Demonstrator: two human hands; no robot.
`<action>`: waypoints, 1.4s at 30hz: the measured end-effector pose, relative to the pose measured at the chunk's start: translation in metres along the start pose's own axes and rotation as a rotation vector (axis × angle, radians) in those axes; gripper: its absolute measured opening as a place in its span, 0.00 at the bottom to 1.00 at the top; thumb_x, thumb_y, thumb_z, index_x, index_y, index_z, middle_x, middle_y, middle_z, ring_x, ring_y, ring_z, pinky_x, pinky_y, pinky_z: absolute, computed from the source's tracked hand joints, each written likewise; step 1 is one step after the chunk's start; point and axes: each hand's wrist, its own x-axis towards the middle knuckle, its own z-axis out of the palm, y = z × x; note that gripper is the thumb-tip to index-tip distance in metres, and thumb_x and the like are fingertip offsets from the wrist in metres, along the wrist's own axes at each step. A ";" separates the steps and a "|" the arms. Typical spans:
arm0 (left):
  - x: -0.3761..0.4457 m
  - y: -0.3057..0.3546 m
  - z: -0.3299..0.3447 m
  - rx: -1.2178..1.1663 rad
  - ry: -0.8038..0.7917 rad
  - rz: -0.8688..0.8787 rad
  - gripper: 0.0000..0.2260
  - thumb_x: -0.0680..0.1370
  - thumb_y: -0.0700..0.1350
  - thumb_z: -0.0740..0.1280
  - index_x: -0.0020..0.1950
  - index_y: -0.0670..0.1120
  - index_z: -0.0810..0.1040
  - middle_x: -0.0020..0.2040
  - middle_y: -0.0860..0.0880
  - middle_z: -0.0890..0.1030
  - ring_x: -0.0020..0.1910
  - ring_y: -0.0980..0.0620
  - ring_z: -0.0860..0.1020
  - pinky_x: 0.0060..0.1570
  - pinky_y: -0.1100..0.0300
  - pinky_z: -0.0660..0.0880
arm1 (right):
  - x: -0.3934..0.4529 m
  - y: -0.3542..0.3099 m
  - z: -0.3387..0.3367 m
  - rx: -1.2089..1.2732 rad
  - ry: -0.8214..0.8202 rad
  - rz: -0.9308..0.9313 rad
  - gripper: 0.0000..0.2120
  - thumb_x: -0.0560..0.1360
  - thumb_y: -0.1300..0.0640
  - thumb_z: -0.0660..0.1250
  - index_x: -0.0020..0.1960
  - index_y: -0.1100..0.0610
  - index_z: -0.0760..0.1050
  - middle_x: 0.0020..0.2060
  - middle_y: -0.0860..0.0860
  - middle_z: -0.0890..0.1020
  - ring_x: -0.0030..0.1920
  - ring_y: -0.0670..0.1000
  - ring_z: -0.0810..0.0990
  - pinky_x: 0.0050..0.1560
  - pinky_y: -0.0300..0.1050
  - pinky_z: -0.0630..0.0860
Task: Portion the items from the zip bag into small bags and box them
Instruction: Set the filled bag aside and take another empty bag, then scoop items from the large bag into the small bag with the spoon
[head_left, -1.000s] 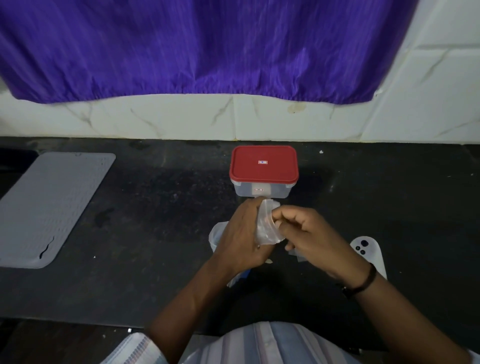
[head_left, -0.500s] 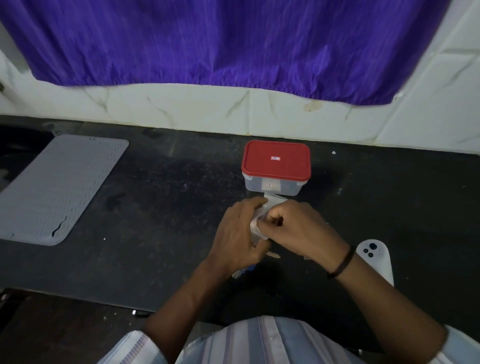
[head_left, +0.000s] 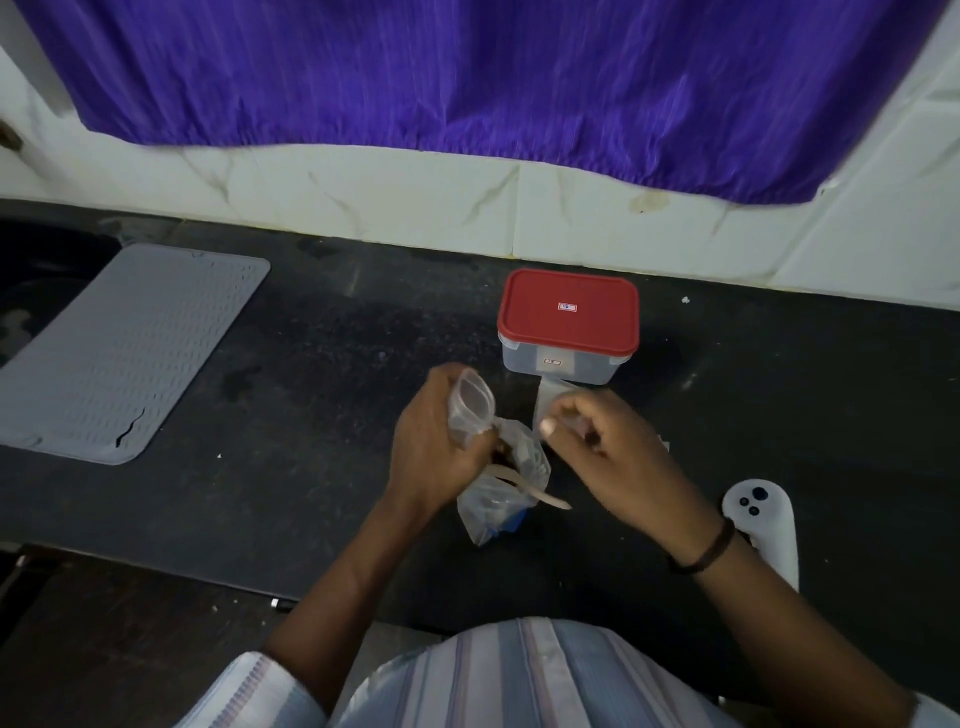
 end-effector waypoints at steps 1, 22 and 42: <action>0.000 -0.003 -0.004 -0.015 0.026 -0.075 0.17 0.70 0.50 0.71 0.57 0.51 0.72 0.46 0.58 0.78 0.45 0.61 0.78 0.43 0.66 0.74 | -0.008 0.009 0.003 -0.079 -0.049 0.021 0.16 0.76 0.40 0.63 0.59 0.47 0.72 0.53 0.41 0.74 0.54 0.39 0.74 0.51 0.31 0.72; -0.016 -0.028 0.034 -0.131 -0.032 -0.805 0.18 0.71 0.45 0.74 0.57 0.50 0.71 0.49 0.51 0.78 0.46 0.52 0.79 0.41 0.54 0.79 | -0.020 0.053 0.073 -0.677 0.136 -0.272 0.07 0.67 0.58 0.74 0.45 0.56 0.81 0.26 0.49 0.77 0.24 0.47 0.74 0.23 0.40 0.69; -0.005 -0.043 0.029 -0.830 -0.237 -0.871 0.14 0.61 0.32 0.64 0.44 0.42 0.70 0.39 0.43 0.80 0.40 0.44 0.82 0.44 0.46 0.80 | -0.013 0.057 0.090 0.164 0.103 0.207 0.14 0.82 0.55 0.60 0.65 0.54 0.76 0.32 0.44 0.78 0.32 0.38 0.77 0.34 0.31 0.72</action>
